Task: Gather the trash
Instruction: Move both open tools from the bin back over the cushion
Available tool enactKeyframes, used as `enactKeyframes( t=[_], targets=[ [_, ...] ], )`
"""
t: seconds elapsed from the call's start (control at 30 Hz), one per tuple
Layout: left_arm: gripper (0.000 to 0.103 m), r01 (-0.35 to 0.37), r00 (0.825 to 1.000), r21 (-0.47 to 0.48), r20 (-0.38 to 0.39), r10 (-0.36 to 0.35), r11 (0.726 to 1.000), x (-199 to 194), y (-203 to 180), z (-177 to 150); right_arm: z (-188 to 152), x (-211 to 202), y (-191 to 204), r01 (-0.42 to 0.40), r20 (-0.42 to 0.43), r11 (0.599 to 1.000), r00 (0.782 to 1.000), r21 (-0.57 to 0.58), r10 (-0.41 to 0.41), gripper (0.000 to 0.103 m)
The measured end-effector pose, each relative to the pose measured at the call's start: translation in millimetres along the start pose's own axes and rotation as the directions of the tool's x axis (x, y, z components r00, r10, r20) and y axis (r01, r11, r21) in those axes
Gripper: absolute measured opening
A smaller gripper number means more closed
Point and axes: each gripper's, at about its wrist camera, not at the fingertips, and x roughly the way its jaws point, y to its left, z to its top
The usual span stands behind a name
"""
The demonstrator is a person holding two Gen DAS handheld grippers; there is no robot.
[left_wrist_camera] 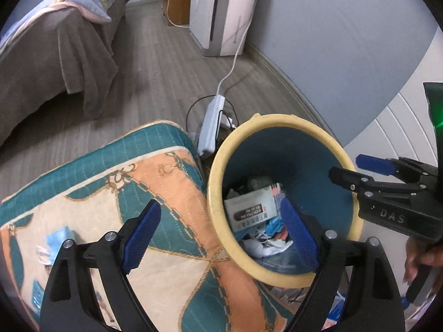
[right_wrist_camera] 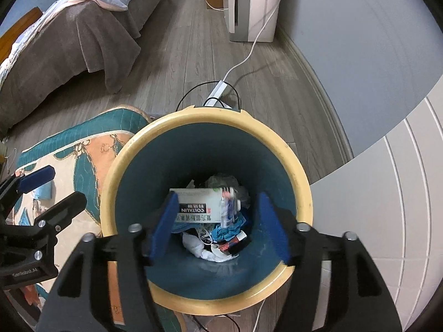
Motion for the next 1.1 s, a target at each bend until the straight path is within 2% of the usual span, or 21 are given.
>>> enactKeyframes(
  t=[0.03,0.13,0.17,0.3,0.47,0.8,0.9,1.0,1.1],
  targets=[
    [0.088,-0.002,1.000,-0.001,-0.003,0.002,1.000,1,0,0,0,-1,1,0.007,0.003,1.000,1.000,-0.001,-0.007,0.080],
    [0.088,-0.008,1.000,0.005,-0.001,0.008,1.000,-1,2,-3,2,-5,5,0.034,0.015,0.999,0.999,-0.004,-0.034,0.095],
    [0.088,-0.010,1.000,0.006,-0.001,0.010,1.000,-3,2,-4,3,-7,5,0.044,0.019,0.999,0.999,0.000,-0.044,0.096],
    [0.094,-0.050,0.999,-0.005,0.011,0.050,0.999,-10,8,-15,6,-16,11,0.051,0.033,0.999,0.998,0.010,-0.052,0.097],
    [0.095,-0.103,0.995,-0.003,0.012,0.103,0.995,-27,29,-38,10,-30,33,0.050,0.052,0.999,0.997,-0.013,-0.050,0.097],
    [0.096,-0.236,0.971,-0.042,0.017,0.237,0.971,-102,111,-74,13,-54,102,0.035,0.091,0.993,0.996,-0.111,-0.025,0.097],
    [0.097,-0.256,0.966,-0.074,0.014,0.257,0.964,-126,135,-91,12,-58,128,-0.015,0.086,0.988,0.996,-0.152,0.028,0.097],
    [0.097,-0.278,0.960,-0.097,0.003,0.279,0.956,-139,155,-111,9,-52,145,-0.086,0.040,0.986,0.995,-0.143,0.093,0.097],
    [0.097,-0.311,0.950,-0.139,-0.008,0.313,0.940,-148,175,-130,5,-45,162,-0.109,0.004,0.985,0.994,-0.130,0.111,0.097]
  ],
)
